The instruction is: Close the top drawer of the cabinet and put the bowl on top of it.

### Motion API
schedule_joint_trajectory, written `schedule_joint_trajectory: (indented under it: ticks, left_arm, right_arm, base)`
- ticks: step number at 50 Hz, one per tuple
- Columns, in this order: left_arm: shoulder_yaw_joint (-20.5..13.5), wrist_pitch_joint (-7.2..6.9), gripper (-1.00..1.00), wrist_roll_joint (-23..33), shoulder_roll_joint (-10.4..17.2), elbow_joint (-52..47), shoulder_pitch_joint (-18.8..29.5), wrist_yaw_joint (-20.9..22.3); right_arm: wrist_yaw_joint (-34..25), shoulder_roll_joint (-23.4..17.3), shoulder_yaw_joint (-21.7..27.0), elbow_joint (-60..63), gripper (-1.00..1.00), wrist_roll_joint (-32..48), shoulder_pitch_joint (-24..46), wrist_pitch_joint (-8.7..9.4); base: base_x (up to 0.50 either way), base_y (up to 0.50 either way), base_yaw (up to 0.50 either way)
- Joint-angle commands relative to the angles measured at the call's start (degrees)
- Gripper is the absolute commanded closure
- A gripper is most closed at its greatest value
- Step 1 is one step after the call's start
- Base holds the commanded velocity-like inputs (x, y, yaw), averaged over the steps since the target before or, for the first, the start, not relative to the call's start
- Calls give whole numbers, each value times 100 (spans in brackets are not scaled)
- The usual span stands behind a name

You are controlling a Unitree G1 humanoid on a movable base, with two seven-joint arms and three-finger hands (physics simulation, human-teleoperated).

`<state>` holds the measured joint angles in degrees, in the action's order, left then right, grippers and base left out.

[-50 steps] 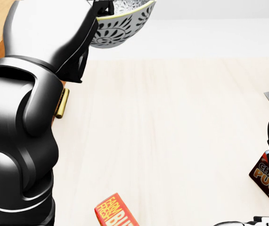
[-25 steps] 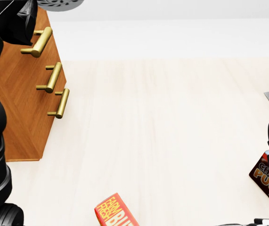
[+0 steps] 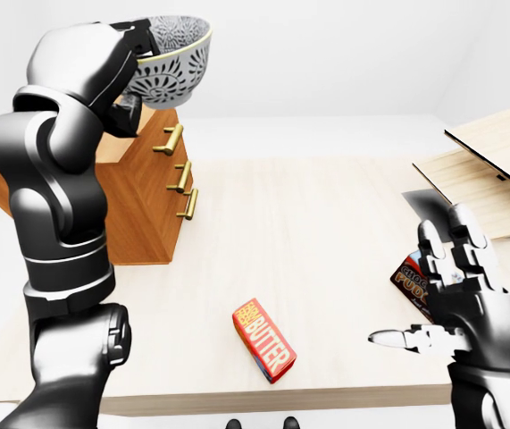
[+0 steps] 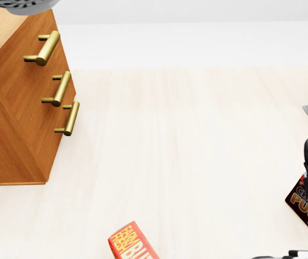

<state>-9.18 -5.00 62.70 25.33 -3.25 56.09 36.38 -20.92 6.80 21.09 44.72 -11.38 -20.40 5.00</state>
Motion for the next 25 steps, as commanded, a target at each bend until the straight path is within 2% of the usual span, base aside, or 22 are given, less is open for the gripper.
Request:
schedule_joint_trajectory:
  ticks: [1, 10, 13, 16, 18, 25]
  left_arm:
    - [-126, 0, 100, -747, 416, 770, -71, -845]
    - [-143, 0, 100, -1166, 704, 1879, 259, -1604]
    - [-138, 0, 100, -1400, 787, 2671, 503, -2035]
    - [-87, 0, 100, -1517, 835, 2935, 608, -2193]
    - [-32, 0, 100, -1575, 899, 3462, 817, -2468]
    - [55, 0, 100, -1718, 1068, 4404, 1136, -2853]
  right_arm:
    - [51, -30, -61, -67, -100, 51, 43, 0]
    - [126, -94, -103, -140, -100, 71, 102, 0]
    - [126, -94, -112, -123, -100, 67, 82, 0]
    - [134, -104, -117, -136, -100, 69, 96, 0]
    - [146, -113, -121, -134, -100, 73, 108, 0]
    - [197, -140, -260, -237, -100, 171, 132, 0]
  base:
    - [0, 0, 0]
    - [0, 0, 0]
    - [0, 0, 0]
    - [0, 0, 0]
    - [0, 0, 0]
    - [0, 0, 0]
